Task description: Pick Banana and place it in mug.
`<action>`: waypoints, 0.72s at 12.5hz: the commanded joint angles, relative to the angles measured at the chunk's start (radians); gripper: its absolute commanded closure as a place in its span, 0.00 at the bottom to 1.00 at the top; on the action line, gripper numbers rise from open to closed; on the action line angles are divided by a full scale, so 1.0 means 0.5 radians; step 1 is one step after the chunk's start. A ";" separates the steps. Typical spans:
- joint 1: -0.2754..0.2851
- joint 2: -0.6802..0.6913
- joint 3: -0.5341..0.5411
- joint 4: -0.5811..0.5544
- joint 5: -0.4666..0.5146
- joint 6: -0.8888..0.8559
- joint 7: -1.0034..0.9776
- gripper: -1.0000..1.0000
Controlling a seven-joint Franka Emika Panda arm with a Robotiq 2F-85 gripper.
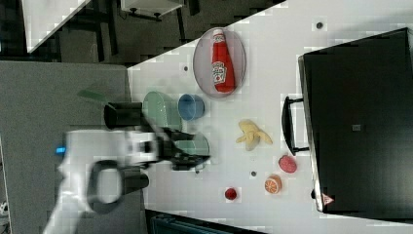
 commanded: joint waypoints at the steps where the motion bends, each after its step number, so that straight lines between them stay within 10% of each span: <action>1: 0.010 0.063 0.002 -0.065 0.018 0.279 -0.273 0.00; 9: 0.010 0.628 -0.019 -0.151 0.017 0.829 -0.492 0.00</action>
